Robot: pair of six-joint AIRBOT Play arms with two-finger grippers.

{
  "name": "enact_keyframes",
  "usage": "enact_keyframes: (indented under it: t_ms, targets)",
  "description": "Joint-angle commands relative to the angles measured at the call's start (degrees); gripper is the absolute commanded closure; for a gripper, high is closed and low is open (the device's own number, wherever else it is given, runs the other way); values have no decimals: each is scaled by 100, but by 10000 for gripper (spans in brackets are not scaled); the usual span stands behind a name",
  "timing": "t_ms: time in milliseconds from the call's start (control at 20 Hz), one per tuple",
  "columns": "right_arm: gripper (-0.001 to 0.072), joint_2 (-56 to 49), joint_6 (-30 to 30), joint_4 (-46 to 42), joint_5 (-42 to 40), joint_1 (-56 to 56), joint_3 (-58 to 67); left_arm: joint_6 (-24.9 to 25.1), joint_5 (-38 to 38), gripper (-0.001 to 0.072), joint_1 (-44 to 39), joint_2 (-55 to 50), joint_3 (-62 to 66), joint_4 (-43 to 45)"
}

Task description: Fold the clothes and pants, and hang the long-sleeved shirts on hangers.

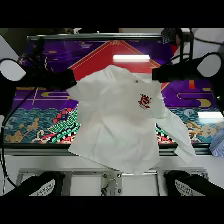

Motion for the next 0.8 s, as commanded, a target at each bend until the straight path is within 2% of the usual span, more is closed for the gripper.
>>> enact_keyframes:
  t_ms: [0,150,300,500,750]
  targets:
    - [693,452,-39,-118,-118,0,-2002,317,-39,693,-243,654,-2105,-52]
    - [692,916,-28,11,37,2,-3152,319,-90,692,-728,1071,-3392,-37]
    - [692,1244,269,28,328,0,-3331,315,-90,693,-909,1394,-3965,-33]
    - [691,1174,903,2,682,0,-2855,319,-216,692,-815,1491,-3821,9]
    - [692,-254,1766,-17,-120,0,-1467,485,-356,692,-468,719,-3115,9]
